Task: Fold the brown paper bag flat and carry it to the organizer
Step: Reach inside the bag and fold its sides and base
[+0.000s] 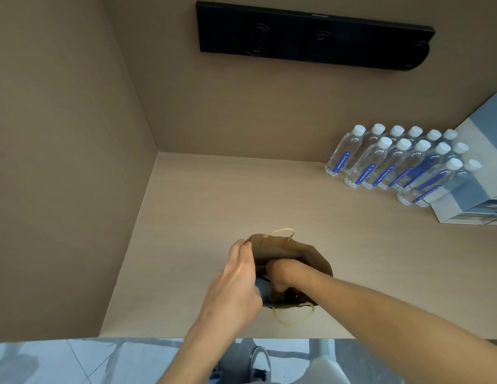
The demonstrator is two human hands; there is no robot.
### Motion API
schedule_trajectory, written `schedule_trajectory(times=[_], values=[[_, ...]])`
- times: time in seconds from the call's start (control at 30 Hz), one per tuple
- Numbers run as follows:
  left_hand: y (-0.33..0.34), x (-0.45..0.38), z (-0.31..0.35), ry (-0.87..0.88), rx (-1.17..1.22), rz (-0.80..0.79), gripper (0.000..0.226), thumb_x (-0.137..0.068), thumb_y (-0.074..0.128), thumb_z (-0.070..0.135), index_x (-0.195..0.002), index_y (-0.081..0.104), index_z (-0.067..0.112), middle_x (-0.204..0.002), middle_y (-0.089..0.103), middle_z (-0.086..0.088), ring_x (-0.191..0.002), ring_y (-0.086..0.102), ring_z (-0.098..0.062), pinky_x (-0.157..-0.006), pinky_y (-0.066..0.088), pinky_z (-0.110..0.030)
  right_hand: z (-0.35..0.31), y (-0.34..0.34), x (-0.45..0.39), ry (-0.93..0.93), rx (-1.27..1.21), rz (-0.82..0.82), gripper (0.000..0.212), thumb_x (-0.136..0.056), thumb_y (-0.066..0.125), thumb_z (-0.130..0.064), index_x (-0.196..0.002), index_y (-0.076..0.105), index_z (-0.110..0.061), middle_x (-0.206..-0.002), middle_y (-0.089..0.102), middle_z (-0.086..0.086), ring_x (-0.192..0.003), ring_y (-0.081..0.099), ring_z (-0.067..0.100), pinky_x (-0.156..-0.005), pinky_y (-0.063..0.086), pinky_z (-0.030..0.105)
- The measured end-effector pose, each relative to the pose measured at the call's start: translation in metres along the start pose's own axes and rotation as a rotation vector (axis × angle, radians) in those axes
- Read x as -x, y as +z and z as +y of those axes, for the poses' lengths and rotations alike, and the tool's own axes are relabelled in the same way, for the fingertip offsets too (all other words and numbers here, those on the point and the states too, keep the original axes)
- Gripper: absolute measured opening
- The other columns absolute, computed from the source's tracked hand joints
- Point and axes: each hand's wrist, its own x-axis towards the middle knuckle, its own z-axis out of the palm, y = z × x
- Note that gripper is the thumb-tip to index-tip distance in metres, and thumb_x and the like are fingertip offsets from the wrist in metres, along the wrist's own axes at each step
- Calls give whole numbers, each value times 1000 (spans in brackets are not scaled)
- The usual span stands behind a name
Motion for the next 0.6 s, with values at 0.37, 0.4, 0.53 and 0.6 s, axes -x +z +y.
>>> schedule_trajectory(times=[0.37, 0.4, 0.53, 0.6], values=[[2, -4, 2, 21, 37, -2, 79, -74, 44, 1, -145, 22, 26, -157, 16, 11, -115, 57, -36, -93, 48, -45, -4, 20, -4, 164, -587, 179, 18, -87, 56, -2, -78, 43, -12, -70, 36, 5, -61, 41, 20, -48, 37, 24], [1, -5, 2, 20, 38, -9, 80, -73, 44, 0, -145, 21, 25, -157, 16, 11, -115, 56, -36, -93, 48, -45, -5, 21, -5, 148, -580, 217, 25, -88, 56, -5, -71, 40, -13, -71, 41, 5, -60, 43, 18, -54, 44, 26], [1, -7, 3, 4, 22, -21, 80, -74, 45, 1, -147, 18, 23, -158, 14, 11, -121, 53, -35, -96, 47, -43, -14, 20, 2, 60, -490, 336, 6, -92, 51, -11, -96, 55, -10, -112, 63, 13, -97, 60, 27, -87, 49, 34], [1, -7, 2, -1, 27, -25, 80, -75, 44, 1, -148, 17, 22, -158, 13, 10, -123, 51, -34, -97, 46, -41, -17, 20, 2, 8, -364, 347, 23, -95, 47, -9, -114, 59, -4, -122, 61, 18, -110, 60, 33, -96, 49, 41]])
